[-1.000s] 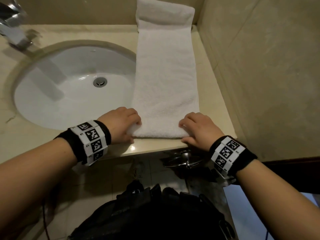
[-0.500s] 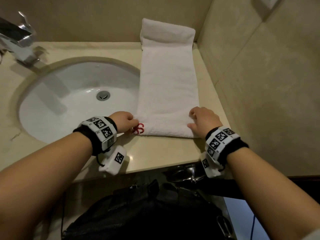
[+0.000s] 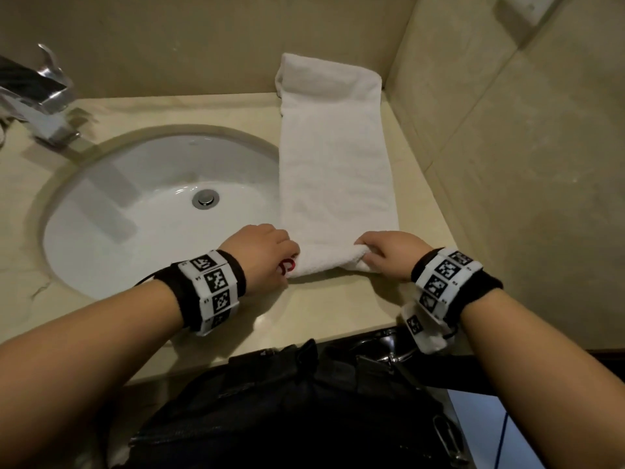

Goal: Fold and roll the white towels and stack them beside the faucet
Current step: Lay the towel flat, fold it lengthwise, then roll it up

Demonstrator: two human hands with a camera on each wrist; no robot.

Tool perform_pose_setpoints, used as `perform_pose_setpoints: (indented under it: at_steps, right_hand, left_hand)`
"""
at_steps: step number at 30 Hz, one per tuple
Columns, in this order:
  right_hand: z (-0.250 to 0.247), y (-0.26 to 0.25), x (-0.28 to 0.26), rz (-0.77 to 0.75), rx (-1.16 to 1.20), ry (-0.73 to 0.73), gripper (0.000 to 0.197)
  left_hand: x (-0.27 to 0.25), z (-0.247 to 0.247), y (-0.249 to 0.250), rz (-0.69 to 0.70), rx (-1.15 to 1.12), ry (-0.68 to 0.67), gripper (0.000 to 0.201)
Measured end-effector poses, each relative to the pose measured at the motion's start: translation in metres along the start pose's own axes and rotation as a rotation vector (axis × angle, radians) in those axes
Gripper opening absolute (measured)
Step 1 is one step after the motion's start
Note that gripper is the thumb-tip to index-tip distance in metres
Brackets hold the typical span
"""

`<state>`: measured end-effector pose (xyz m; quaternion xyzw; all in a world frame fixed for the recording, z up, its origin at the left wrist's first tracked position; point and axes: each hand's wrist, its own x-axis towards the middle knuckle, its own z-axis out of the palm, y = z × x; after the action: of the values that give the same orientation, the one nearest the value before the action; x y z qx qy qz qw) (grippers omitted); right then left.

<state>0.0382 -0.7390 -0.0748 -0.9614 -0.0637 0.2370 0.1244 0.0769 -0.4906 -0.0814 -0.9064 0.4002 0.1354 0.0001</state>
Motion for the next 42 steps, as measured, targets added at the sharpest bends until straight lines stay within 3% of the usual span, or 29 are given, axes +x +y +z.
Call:
perform_pose_setpoints:
  at_steps: [2,4,7,10,15,18,21,24,26,28,30,32,33,35,37,40,42]
  right_hand:
    - [-0.007,0.000,0.005,0.058,0.062,-0.121,0.033]
    - [-0.009,0.000,0.010,0.127,0.087,-0.100,0.033]
    - [-0.004,0.001,0.007,0.146,-0.005,0.164,0.029]
    - [0.010,0.001,0.000,-0.038,-0.197,0.347,0.023]
    - [0.017,0.004,-0.009,-0.086,-0.234,0.171,0.056]
    - [0.016,0.001,-0.008,-0.097,-0.226,0.236,0.036]
    - [0.007,0.001,-0.005,-0.012,-0.017,0.190,0.026]
    - [-0.003,0.005,-0.005,0.056,0.139,0.028,0.030]
    - [-0.006,0.007,-0.004,0.095,0.181,-0.030,0.033]
    - [-0.006,0.009,-0.004,0.125,0.180,-0.037,0.036]
    - [-0.004,0.010,-0.006,0.091,0.027,0.093,0.038]
    - [-0.001,0.010,-0.011,-0.024,-0.130,0.297,0.039]
    - [0.001,0.009,-0.013,-0.082,-0.170,0.323,0.042]
    - [0.006,0.008,-0.015,-0.119,-0.237,0.242,0.056]
    - [0.011,0.008,-0.011,-0.077,-0.252,0.189,0.056]
    - [0.003,0.005,-0.002,-0.002,-0.091,0.204,0.038]
    - [-0.006,0.004,0.001,0.030,-0.026,0.099,0.037]
  left_hand:
    - [-0.003,0.000,-0.001,-0.015,-0.141,0.053,0.031]
    - [-0.001,-0.002,-0.003,-0.116,-0.304,0.005,0.031]
    - [0.008,-0.002,-0.011,-0.273,-0.461,-0.079,0.039]
    - [0.018,-0.001,-0.019,-0.344,-0.593,-0.069,0.036]
    - [0.025,0.003,-0.027,-0.403,-0.523,-0.079,0.031]
    - [0.024,0.002,-0.023,-0.364,-0.421,0.012,0.024]
    - [0.019,0.001,-0.013,-0.121,-0.162,0.182,0.025]
    - [0.010,0.000,-0.007,0.021,-0.031,0.039,0.046]
    - [0.009,-0.001,-0.006,0.020,-0.020,-0.038,0.049]
    - [0.011,-0.003,-0.006,-0.006,-0.110,-0.032,0.035]
    - [0.016,-0.006,-0.008,-0.091,-0.262,-0.054,0.033]
    - [0.021,-0.007,-0.013,-0.189,-0.416,-0.111,0.040]
    - [0.024,-0.007,-0.016,-0.218,-0.481,-0.130,0.042]
    - [0.029,-0.006,-0.022,-0.258,-0.580,-0.137,0.040]
    - [0.034,-0.003,-0.023,-0.306,-0.653,-0.116,0.040]
    - [0.039,0.000,-0.021,-0.323,-0.536,-0.023,0.039]
    - [0.037,0.000,-0.017,-0.225,-0.316,0.113,0.038]
